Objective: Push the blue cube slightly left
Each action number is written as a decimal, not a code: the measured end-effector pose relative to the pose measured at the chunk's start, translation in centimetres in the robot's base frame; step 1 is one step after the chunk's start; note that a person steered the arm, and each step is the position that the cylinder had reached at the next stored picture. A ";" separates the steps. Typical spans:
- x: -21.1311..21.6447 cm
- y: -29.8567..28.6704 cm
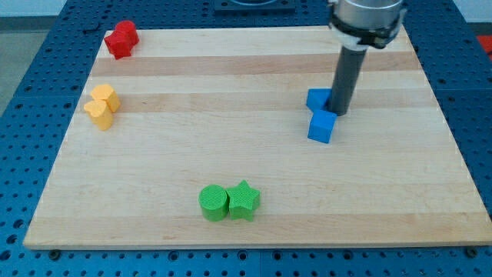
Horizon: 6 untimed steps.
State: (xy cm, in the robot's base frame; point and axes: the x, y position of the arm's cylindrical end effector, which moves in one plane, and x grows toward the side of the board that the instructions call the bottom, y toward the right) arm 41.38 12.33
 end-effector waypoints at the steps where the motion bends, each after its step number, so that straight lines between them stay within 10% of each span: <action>1: 0.0 2.6; 3: 3.9 8.3; 6: 3.4 -0.4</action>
